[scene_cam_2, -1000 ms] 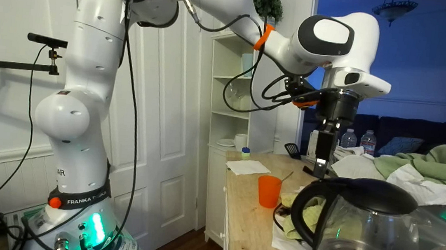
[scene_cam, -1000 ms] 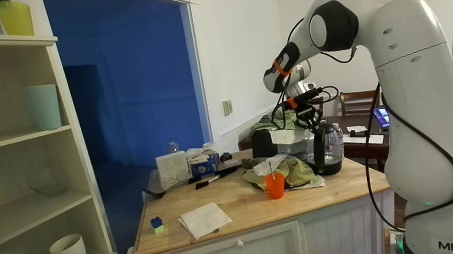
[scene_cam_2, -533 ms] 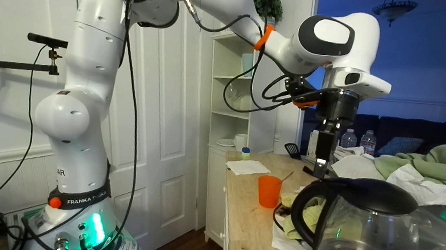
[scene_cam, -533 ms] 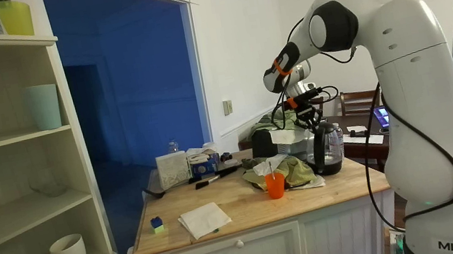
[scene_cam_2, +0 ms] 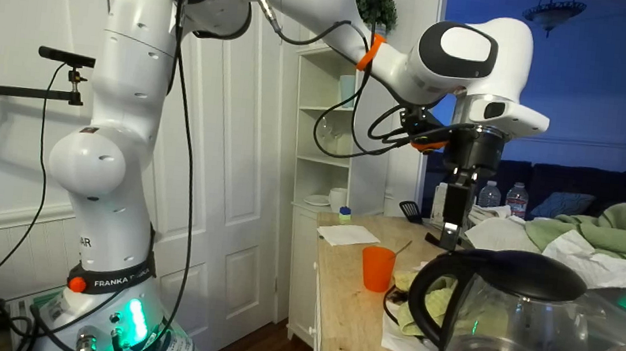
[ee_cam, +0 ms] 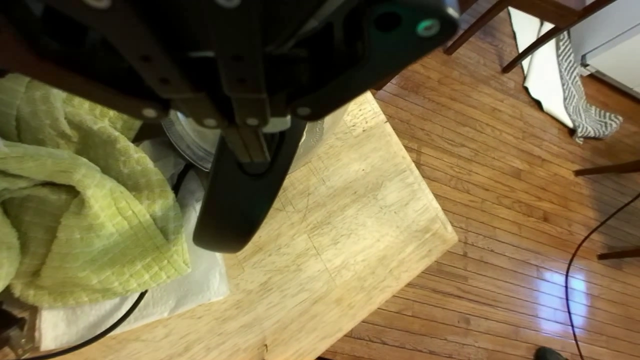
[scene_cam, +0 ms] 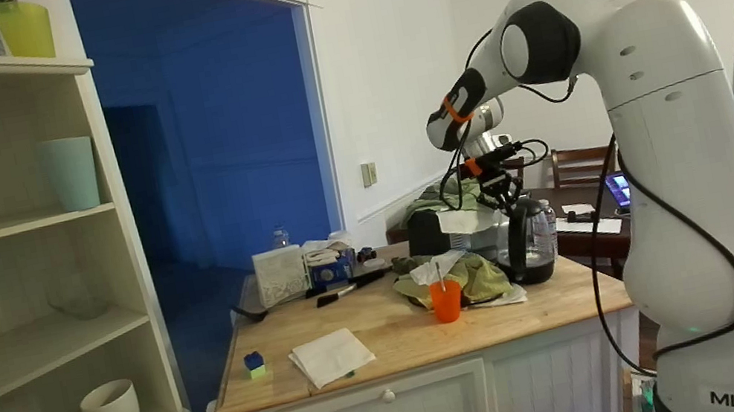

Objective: Push the button on the kettle

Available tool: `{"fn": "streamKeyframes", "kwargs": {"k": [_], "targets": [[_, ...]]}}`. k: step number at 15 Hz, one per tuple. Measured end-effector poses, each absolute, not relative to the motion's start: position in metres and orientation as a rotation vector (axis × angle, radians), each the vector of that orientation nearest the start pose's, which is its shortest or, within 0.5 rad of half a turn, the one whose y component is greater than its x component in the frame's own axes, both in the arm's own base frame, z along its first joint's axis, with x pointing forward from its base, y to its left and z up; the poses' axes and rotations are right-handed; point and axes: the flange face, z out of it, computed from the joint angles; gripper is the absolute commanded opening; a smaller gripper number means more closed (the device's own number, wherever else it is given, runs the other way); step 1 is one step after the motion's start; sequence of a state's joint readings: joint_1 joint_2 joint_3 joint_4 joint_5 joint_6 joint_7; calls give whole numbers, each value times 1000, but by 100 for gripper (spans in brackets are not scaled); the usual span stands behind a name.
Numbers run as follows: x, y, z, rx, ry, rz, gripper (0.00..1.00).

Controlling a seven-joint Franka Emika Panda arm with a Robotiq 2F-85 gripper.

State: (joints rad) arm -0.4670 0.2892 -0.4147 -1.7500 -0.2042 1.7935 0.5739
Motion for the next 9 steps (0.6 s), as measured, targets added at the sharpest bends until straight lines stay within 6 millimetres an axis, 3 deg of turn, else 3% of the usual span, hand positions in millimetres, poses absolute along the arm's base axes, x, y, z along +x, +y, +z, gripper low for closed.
{"fn": "streamKeyframes", "kwargs": {"k": [9], "targets": [[394,-467,408,-2752,1939,441,0]]}}
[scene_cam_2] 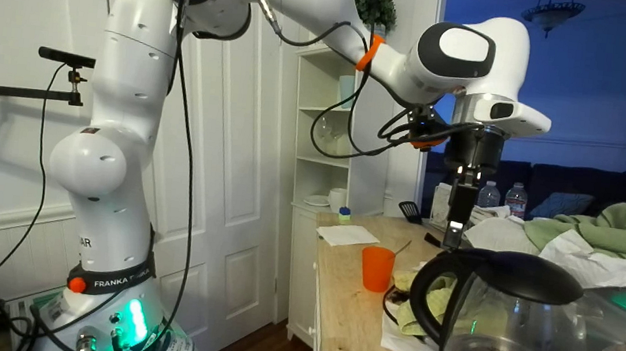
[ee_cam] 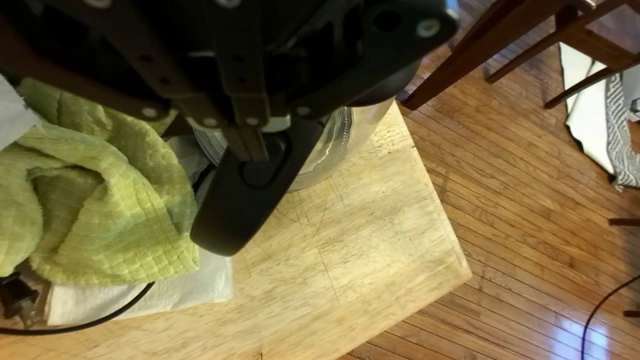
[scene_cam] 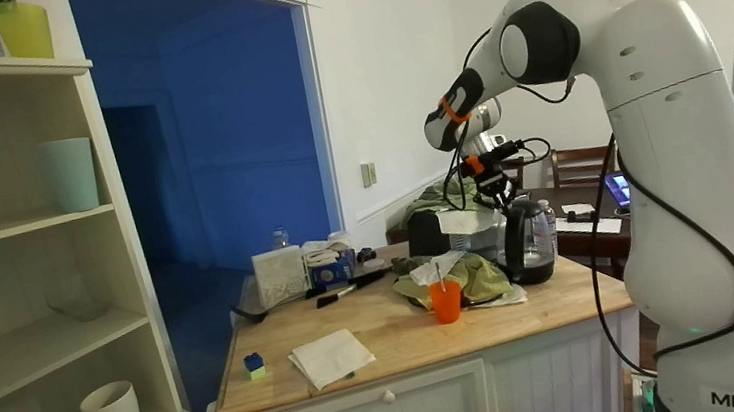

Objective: Push the button on the kettle

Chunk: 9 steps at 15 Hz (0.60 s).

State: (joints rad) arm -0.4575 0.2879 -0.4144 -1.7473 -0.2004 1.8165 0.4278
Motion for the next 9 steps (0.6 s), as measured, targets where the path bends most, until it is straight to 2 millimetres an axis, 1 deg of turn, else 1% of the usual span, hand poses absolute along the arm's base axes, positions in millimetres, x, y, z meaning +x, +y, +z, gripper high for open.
{"fn": "streamKeyframes", "kwargs": {"k": [4,9], "targets": [[390,-470,409,-2772,1888,469,0],[368,-483,413,-2737,1904,504,0]]}}
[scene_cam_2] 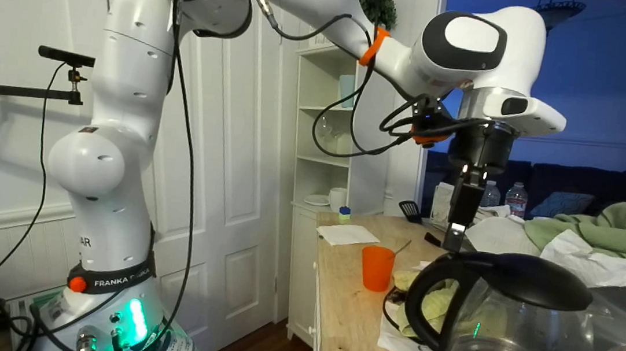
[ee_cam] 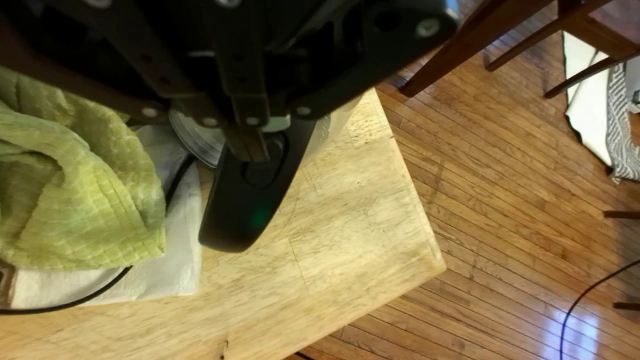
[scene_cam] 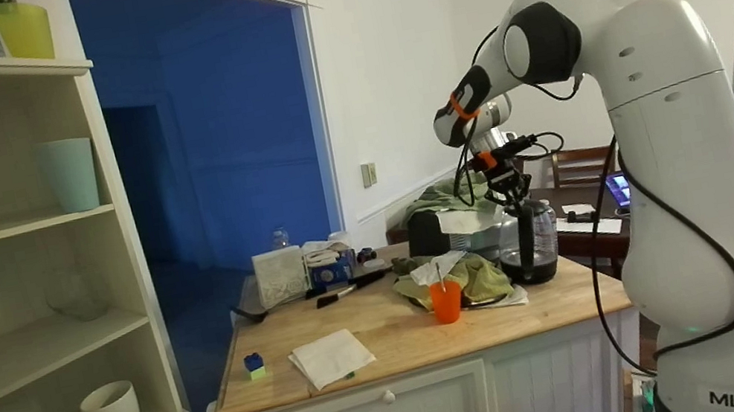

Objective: Push the button on the kettle

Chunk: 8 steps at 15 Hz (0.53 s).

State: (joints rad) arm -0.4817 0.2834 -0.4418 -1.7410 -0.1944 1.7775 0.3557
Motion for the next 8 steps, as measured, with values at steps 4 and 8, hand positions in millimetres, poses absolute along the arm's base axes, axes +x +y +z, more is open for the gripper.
{"fn": "streamKeyframes", "kwargs": {"k": [4,8], "targets": [[349,-492,413,-2707,1913,554,0],[339,-494,412,-2681,1916,610,0]]}}
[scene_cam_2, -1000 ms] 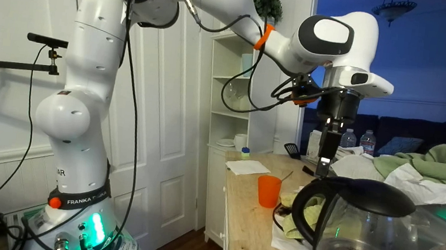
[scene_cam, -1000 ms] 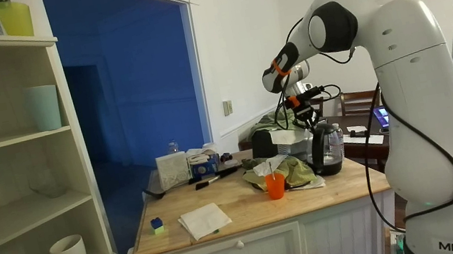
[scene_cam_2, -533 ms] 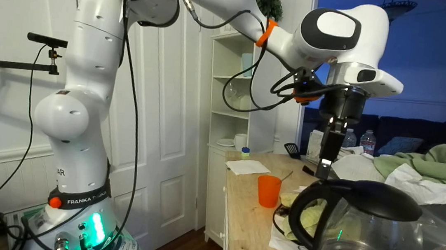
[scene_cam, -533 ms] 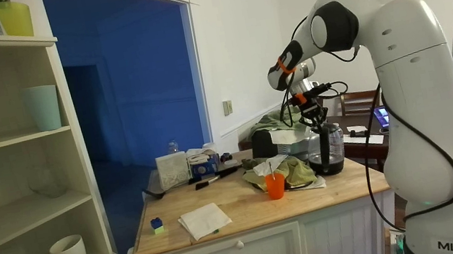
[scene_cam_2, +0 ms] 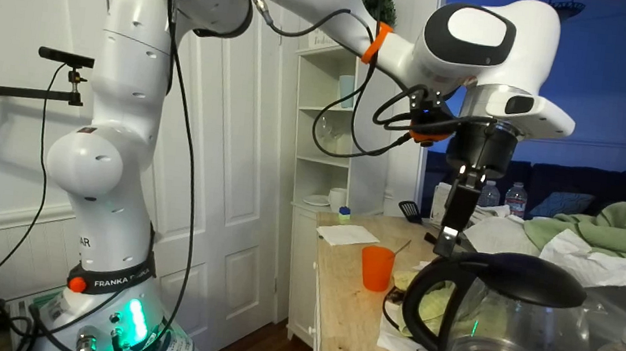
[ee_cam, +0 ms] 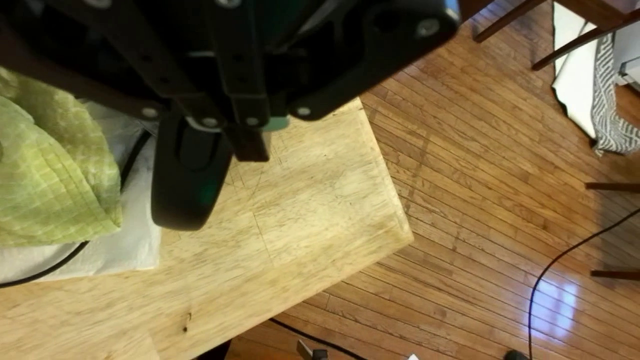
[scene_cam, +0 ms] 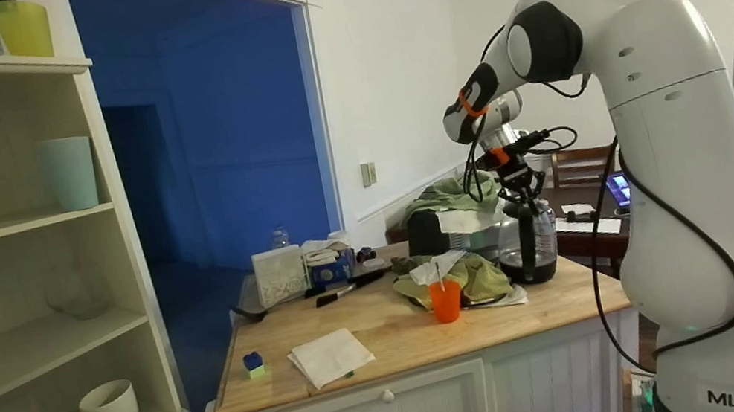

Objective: Push the button on the kettle

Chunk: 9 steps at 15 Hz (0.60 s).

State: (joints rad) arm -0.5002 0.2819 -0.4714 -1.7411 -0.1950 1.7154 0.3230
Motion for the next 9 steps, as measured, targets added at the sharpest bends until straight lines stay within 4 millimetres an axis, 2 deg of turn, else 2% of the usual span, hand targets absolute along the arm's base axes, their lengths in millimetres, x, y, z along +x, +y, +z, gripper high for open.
{"fn": "streamKeyframes", "kwargs": {"k": [6,9], "targets": [[333,-486,410,-2620,1904,714,0],[334,-482,409,-2577,1895,713,0]]}}
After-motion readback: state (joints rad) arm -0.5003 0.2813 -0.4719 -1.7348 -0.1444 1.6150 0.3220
